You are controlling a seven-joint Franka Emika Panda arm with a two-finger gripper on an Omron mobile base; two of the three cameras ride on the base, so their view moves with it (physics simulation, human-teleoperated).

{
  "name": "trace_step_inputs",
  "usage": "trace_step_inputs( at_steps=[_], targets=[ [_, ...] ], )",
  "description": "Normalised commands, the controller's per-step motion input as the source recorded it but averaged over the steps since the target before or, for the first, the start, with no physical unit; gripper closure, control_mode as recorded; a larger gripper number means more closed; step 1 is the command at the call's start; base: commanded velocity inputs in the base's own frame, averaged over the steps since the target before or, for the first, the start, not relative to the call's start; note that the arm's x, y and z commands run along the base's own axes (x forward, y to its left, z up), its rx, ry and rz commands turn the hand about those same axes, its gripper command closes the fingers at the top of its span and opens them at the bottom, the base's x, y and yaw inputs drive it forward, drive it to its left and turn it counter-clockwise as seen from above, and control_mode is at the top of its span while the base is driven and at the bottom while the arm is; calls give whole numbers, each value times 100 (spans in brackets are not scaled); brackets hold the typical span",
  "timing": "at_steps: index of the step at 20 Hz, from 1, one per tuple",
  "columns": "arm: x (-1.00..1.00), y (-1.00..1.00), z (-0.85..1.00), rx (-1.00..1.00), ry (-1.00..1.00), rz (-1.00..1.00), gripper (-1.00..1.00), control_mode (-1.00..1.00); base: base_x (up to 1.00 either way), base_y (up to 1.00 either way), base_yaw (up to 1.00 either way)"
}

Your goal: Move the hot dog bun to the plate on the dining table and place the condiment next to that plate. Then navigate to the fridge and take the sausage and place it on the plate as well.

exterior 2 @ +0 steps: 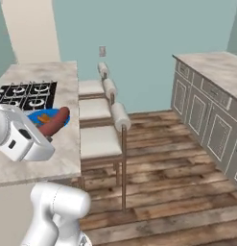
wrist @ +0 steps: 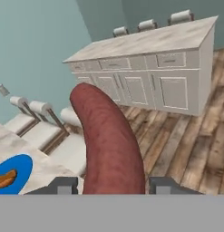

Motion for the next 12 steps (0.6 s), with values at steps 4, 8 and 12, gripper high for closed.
trace_step_inputs(
  at_steps=[4,8,12],
  targets=[
    [0,0,0,0,0,0,100,100,24,-52,58],
    [0,0,0,0,0,0,100,100,17,-73,50],
    [0,0,0,0,0,0,100,100,17,-77,48]
  ],
)
